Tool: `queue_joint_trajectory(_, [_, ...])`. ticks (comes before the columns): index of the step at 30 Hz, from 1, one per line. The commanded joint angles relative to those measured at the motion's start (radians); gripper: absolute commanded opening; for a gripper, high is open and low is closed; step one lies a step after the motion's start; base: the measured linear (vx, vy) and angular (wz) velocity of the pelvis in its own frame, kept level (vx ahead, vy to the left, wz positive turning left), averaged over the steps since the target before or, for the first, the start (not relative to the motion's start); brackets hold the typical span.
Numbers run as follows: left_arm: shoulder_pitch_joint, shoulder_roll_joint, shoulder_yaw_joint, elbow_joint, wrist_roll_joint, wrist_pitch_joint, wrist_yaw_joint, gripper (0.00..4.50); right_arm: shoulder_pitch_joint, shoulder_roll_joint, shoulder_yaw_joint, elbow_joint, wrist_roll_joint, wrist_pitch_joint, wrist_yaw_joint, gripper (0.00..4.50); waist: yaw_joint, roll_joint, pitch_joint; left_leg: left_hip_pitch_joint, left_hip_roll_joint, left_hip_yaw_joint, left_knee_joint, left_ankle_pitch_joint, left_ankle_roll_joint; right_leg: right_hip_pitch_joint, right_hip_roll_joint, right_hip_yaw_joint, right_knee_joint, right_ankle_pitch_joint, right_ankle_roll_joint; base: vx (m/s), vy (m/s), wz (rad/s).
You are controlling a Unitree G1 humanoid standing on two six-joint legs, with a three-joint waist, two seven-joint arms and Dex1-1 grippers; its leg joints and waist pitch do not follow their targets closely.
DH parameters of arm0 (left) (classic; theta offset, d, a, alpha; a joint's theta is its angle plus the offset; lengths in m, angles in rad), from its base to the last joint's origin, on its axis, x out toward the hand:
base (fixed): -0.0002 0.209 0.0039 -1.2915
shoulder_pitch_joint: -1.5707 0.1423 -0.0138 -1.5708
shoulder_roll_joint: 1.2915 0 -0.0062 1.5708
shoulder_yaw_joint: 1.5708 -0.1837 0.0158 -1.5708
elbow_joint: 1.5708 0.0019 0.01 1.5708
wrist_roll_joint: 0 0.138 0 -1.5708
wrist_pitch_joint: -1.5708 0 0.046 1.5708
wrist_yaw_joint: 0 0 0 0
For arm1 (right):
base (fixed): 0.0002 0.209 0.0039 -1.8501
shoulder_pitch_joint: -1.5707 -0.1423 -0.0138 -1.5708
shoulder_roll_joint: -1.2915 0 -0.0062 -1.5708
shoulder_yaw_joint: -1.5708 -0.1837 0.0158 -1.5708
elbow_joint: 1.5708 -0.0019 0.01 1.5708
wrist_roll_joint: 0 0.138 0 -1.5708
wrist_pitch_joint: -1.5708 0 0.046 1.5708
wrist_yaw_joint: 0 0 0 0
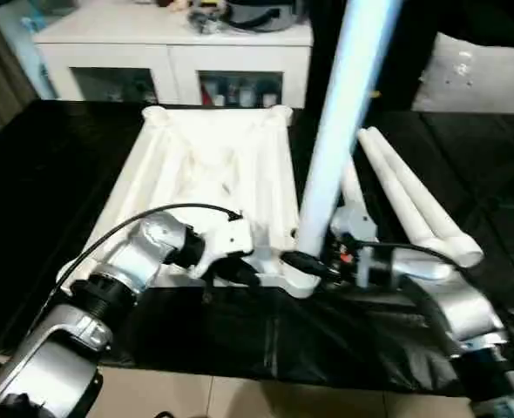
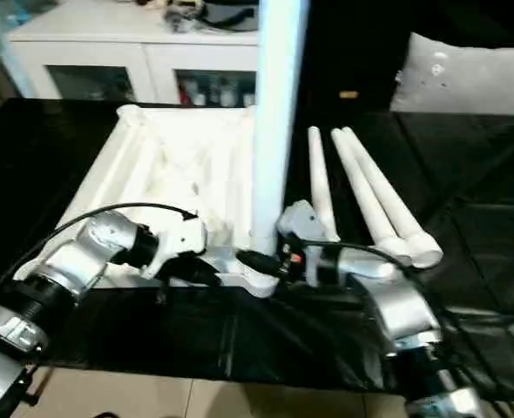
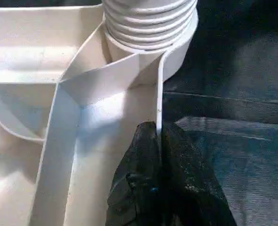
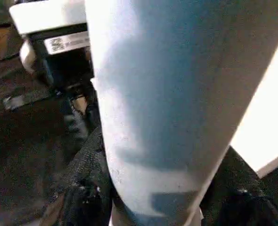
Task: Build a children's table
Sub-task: Insert table leg to table base
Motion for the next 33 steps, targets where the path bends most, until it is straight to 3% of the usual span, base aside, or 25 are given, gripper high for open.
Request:
queue_joint_trajectory(1, [0.015,0.029,0.072,-0.068,-0.036,0.026,0.034,0.0,0.051,-0.004,0.048,0.14,-0.08,0.07,-0.058,1.89,0.011,-0.006,-0.033,-0.016,0.095,-0.041,-0.099,-0.252,0.014,0.034,-0.115,0.061,-0.087,-0.332,-0.219,0.0,0.0,0.0])
queue_joint_trajectory(4, [0.066,0.048,0.097,-0.132,-0.053,0.066,0.05,0.0,0.05,0.008,0.042,0.145,-0.083,0.073,-0.082,1.89,0.007,-0.003,-0.033,-0.008,0.092,-0.035,-0.097,-0.256,0.022,0.025,-0.107,0.062,-0.091,-0.31,-0.223,0.0,0.0,0.0])
queue_joint_trajectory(5, [0.161,0.072,0.13,-0.269,-0.07,0.153,0.085,0.0,0.044,0.025,0.032,0.157,-0.089,0.07,-0.113,1.89,0.005,-0.012,-0.036,-0.016,0.095,-0.036,-0.098,-0.23,0.021,0.034,-0.112,0.062,-0.081,-0.272,-0.234,0.0,0.0,0.0])
queue_joint_trajectory(6, [0.174,0.075,0.135,-0.289,-0.072,0.165,0.091,0.0,0.044,0.027,0.03,0.159,-0.091,0.07,-0.117,1.89,-0.002,-0.009,-0.036,-0.024,0.096,-0.036,-0.101,-0.2,0.026,0.037,-0.112,0.059,-0.076,-0.229,-0.241,0.0,0.0,0.0])
queue_joint_trajectory(7, [0.182,0.075,0.137,-0.301,-0.072,0.173,0.095,0.0,0.043,0.028,0.029,0.16,-0.091,0.07,-0.119,1.89,-0.003,-0.007,-0.036,-0.018,0.093,-0.032,-0.098,-0.2,0.033,0.029,-0.107,0.06,-0.081,-0.226,-0.242,0.0,0.0,0.0])
queue_joint_trajectory(8, [0.265,0.07,0.157,-0.446,-0.075,0.268,0.145,0.0,0.035,0.042,0.017,0.175,-0.093,0.075,-0.145,1.89,-0.008,-0.009,-0.042,-0.017,0.093,-0.031,-0.094,-0.181,0.037,0.035,-0.108,0.061,-0.075,-0.188,-0.256,0.0,0.0,0.0])
queue_joint_trajectory(9, [0.265,0.07,0.157,-0.446,-0.075,0.268,0.145,0.0,0.035,0.042,0.017,0.175,-0.093,0.075,-0.145,1.89,-0.01,-0.009,-0.038,-0.02,0.094,-0.029,-0.094,-0.163,0.047,0.033,-0.106,0.06,-0.077,-0.159,-0.267,0.0,0.0,0.0])
queue_joint_trajectory(10, [0.3,0.057,0.158,-0.514,-0.072,0.309,0.171,0.0,0.03,0.047,0.011,0.182,-0.092,0.079,-0.152,1.89,-0.009,-0.01,-0.038,-0.016,0.091,-0.025,-0.093,-0.167,0.053,0.03,-0.101,0.059,-0.08,-0.167,-0.265,0.0,0.0,0.0])
queue_joint_trajectory(11, [0.32,0.048,0.156,-0.553,-0.069,0.332,0.186,0.0,0.027,0.05,0.009,0.186,-0.092,0.08,-0.155,1.89,-0.012,-0.014,-0.04,-0.019,0.093,-0.026,-0.092,-0.158,0.056,0.037,-0.106,0.06,-0.076,-0.164,-0.274,0.0,0.0,0.0])
queue_joint_trajectory(13, [0.336,0.026,0.141,-0.6,-0.059,0.351,0.209,0.0,0.023,0.055,0.005,0.197,-0.09,0.079,-0.159,1.89,-0.007,-0.011,-0.036,-0.014,0.09,-0.022,-0.092,-0.18,0.06,0.03,-0.101,0.06,-0.085,-0.222,-0.264,0.0,0.0,0.0])
queue_joint_trajectory(14, [0.34,0.02,0.135,-0.616,-0.057,0.357,0.218,0.0,0.022,0.057,0.005,0.2,-0.088,0.078,-0.161,1.89,-0.004,-0.011,-0.032,-0.011,0.09,-0.022,-0.094,-0.206,0.054,0.025,-0.099,0.06,-0.09,-0.271,-0.253,0.0,0.0,0.0])
queue_joint_trajectory(15, [0.336,0.006,0.127,-0.62,-0.056,0.357,0.229,0.0,0.021,0.058,0.007,0.206,-0.089,0.075,-0.16,1.89,0.0,-0.02,-0.037,-0.008,0.091,-0.021,-0.094,-0.226,0.047,0.025,-0.099,0.06,-0.093,-0.314,-0.238,0.0,0.0,0.0])
queue_joint_trajectory(19, [0.327,-0.021,0.114,-0.622,-0.05,0.341,0.255,0.0,0.021,0.061,0.016,0.209,-0.088,0.067,-0.152,1.89,0.013,-0.012,-0.036,-0.006,0.091,-0.025,-0.098,-0.257,0.028,0.019,-0.1,0.063,-0.099,-0.38,-0.198,0.0,0.0,0.0])
queue_joint_trajectory(23, [0.339,-0.026,0.108,-0.649,-0.035,0.357,0.292,0.0,0.021,0.065,0.019,0.21,-0.088,0.063,-0.152,1.89,0.015,-0.011,-0.041,-0.008,0.092,-0.027,-0.099,-0.258,0.016,0.022,-0.099,0.063,-0.092,-0.297,-0.206,0.0,0.0,0.0])
queue_joint_trajectory(28, [0.334,-0.042,0.123,-0.623,-0.05,0.326,0.299,0.0,0.017,0.079,0.012,0.225,-0.09,0.038,-0.168,1.89,0.015,-0.011,-0.042,-0.009,0.089,-0.025,-0.097,-0.248,0.02,0.023,-0.098,0.062,-0.093,-0.285,-0.21,0.0,0.0,0.0])
queue_joint_trajectory(29, [0.331,-0.04,0.123,-0.611,-0.052,0.314,0.292,0.0,0.016,0.084,0.005,0.226,-0.082,0.037,-0.167,2.24,0.015,-0.012,-0.043,-0.01,0.088,-0.026,-0.096,-0.244,0.023,0.024,-0.098,0.061,-0.092,-0.287,-0.21,0.0,0.0,0.0])
queue_joint_trajectory(31, [0.328,-0.038,0.126,-0.598,-0.058,0.315,0.284,0.0,0.015,0.089,-0.001,0.227,-0.075,0.037,-0.165,2.24,0.015,-0.011,-0.042,-0.008,0.09,-0.026,-0.098,-0.251,0.022,0.022,-0.098,0.061,-0.093,-0.299,-0.208,0.0,0.0,0.0])
queue_joint_trajectory(33, [0.324,-0.028,0.123,-0.585,-0.069,0.311,0.265,0.0,0.012,0.09,-0.001,0.229,-0.075,0.032,-0.16,2.65,0.016,-0.011,-0.043,-0.008,0.089,-0.026,-0.097,-0.251,0.019,0.022,-0.097,0.061,-0.092,-0.288,-0.209,0.0,0.0,0.0])
